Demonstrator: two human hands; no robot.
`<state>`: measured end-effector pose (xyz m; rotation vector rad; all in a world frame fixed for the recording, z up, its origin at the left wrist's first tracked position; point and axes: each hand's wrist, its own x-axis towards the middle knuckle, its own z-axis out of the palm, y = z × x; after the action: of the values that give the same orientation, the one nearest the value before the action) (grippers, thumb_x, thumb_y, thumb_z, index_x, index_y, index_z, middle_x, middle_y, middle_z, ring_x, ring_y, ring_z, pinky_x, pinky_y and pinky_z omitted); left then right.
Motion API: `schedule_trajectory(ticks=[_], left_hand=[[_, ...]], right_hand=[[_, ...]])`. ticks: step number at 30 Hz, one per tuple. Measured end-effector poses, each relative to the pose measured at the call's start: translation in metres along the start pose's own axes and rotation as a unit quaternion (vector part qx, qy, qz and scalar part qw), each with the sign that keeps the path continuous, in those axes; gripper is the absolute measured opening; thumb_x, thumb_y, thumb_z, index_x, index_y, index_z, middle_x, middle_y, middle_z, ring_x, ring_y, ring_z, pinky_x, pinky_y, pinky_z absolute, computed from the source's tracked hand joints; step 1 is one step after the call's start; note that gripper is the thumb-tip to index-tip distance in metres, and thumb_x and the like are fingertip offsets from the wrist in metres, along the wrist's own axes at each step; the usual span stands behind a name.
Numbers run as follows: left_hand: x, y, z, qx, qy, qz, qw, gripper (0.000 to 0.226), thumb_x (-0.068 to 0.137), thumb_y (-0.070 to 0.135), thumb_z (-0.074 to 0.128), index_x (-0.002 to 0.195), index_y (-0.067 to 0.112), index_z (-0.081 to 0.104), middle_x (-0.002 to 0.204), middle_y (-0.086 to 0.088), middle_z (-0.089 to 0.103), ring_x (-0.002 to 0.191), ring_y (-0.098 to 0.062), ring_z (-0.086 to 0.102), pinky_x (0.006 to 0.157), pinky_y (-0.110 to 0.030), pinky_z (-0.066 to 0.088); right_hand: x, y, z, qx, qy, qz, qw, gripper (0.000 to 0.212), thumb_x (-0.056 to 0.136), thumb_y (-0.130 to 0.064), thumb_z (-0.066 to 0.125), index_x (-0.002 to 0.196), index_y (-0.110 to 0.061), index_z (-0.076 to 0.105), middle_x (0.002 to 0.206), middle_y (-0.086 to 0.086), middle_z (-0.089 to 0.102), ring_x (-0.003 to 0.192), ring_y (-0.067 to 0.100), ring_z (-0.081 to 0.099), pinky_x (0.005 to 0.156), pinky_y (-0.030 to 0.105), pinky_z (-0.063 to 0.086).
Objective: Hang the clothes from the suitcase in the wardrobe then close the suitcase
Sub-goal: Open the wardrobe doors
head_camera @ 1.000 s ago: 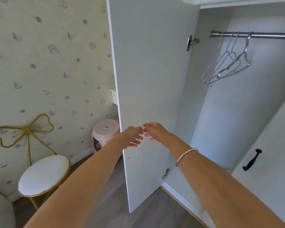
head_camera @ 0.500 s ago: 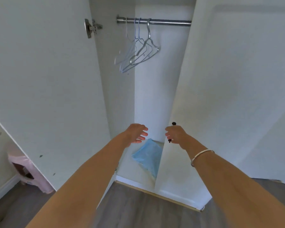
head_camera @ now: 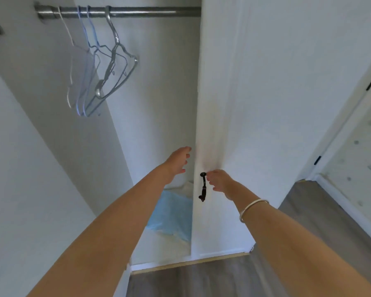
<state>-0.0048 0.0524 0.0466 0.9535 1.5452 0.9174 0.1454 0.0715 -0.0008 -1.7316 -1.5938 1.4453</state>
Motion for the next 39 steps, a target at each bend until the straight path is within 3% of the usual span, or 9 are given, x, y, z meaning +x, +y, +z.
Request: schedule_trajectory(ticks=[5, 7, 11, 15, 20, 25, 32, 36, 39], left_hand=[[0.023, 0.012, 0.002, 0.008, -0.057, 0.039, 0.998, 0.035, 0.102, 0.034, 0.031, 0.096, 0.019, 0.061, 0.099, 0.001, 0.063, 0.099, -0.016, 0.055, 0.094, -0.032, 0.038], [0.025, 0.008, 0.004, 0.004, -0.058, 0.054, 0.997, 0.033, 0.102, 0.028, 0.031, 0.086, 0.02, 0.06, 0.088, 0.003, 0.064, 0.085, -0.012, 0.058, 0.084, -0.026, 0.04], [0.022, 0.003, 0.002, 0.012, -0.07, 0.077, 0.994, 0.029, 0.1, 0.024, 0.034, 0.099, 0.013, 0.062, 0.092, -0.001, 0.067, 0.081, -0.01, 0.06, 0.072, -0.017, 0.042], [0.009, -0.003, 0.005, 0.021, -0.099, 0.083, 0.991, 0.029, 0.098, 0.029, 0.042, 0.089, 0.015, 0.067, 0.092, -0.003, 0.07, 0.088, -0.016, 0.064, 0.088, -0.026, 0.047], [-0.028, -0.031, 0.021, 0.012, -0.119, 0.085, 0.989, 0.035, 0.095, 0.037, 0.05, 0.107, 0.011, 0.07, 0.103, -0.005, 0.074, 0.097, -0.017, 0.069, 0.092, -0.027, 0.05], [-0.079, -0.044, 0.053, 0.017, -0.145, 0.09, 0.985, 0.037, 0.093, 0.038, 0.055, 0.11, 0.009, 0.07, 0.102, -0.006, 0.074, 0.097, -0.018, 0.07, 0.095, -0.029, 0.051], [-0.149, -0.053, 0.12, -0.006, -0.183, 0.099, 0.978, 0.037, 0.093, 0.024, 0.057, 0.111, -0.008, 0.063, 0.103, -0.015, 0.073, 0.084, -0.018, 0.073, 0.064, -0.012, 0.054], [-0.173, -0.053, 0.156, -0.011, -0.196, 0.109, 0.974, 0.029, 0.094, 0.017, 0.057, 0.115, -0.001, 0.064, 0.108, -0.018, 0.071, 0.084, -0.022, 0.072, 0.058, -0.013, 0.053], [-0.18, -0.051, 0.177, -0.002, -0.224, 0.132, 0.966, 0.029, 0.094, 0.018, 0.058, 0.12, 0.01, 0.065, 0.109, -0.016, 0.07, 0.093, -0.027, 0.07, 0.071, -0.021, 0.059]], right_hand=[[0.002, -0.001, 0.01, 0.038, 0.012, 0.036, 0.999, 0.028, 0.096, -0.003, 0.04, 0.075, -0.019, 0.049, 0.131, 0.022, 0.057, 0.124, 0.033, 0.053, 0.074, 0.027, 0.04], [0.001, 0.001, 0.015, 0.071, 0.017, 0.056, 0.996, 0.021, 0.097, -0.006, 0.035, 0.091, -0.013, 0.054, 0.118, 0.018, 0.065, 0.106, 0.026, 0.059, 0.085, 0.029, 0.045], [-0.007, 0.007, 0.019, 0.087, 0.016, 0.054, 0.995, 0.012, 0.095, -0.013, 0.045, 0.107, -0.014, 0.046, 0.1, 0.007, 0.061, 0.098, 0.019, 0.053, 0.095, 0.035, 0.044], [-0.031, 0.021, 0.015, 0.085, 0.012, 0.053, 0.995, 0.011, 0.091, -0.017, 0.058, 0.096, -0.016, 0.048, 0.098, 0.006, 0.061, 0.101, 0.02, 0.056, 0.101, 0.039, 0.044], [-0.068, 0.057, 0.005, 0.105, 0.005, 0.063, 0.992, 0.056, 0.089, -0.024, 0.062, 0.134, -0.02, 0.03, 0.111, 0.008, 0.068, 0.107, 0.017, 0.057, 0.09, 0.032, 0.045], [-0.114, 0.096, -0.009, 0.05, 0.016, 0.041, 0.998, 0.077, 0.084, -0.036, 0.068, 0.143, -0.027, 0.019, 0.107, -0.001, 0.058, 0.097, 0.014, 0.056, 0.079, 0.025, 0.049], [-0.173, 0.159, -0.044, -0.014, 0.043, -0.017, 0.999, 0.084, 0.082, -0.046, 0.068, 0.146, -0.035, 0.016, 0.098, -0.001, 0.055, 0.096, 0.014, 0.056, 0.086, 0.027, 0.042], [-0.195, 0.18, -0.056, -0.003, 0.149, -0.054, 0.987, 0.078, 0.069, -0.059, 0.072, 0.136, -0.035, 0.042, 0.125, -0.007, 0.053, 0.114, 0.007, 0.053, 0.102, 0.034, 0.043], [-0.224, 0.168, -0.07, -0.042, 0.303, -0.111, 0.945, 0.064, 0.076, -0.049, 0.067, 0.133, -0.034, 0.042, 0.127, -0.016, 0.042, 0.108, -0.002, 0.047, 0.088, 0.027, 0.045]])
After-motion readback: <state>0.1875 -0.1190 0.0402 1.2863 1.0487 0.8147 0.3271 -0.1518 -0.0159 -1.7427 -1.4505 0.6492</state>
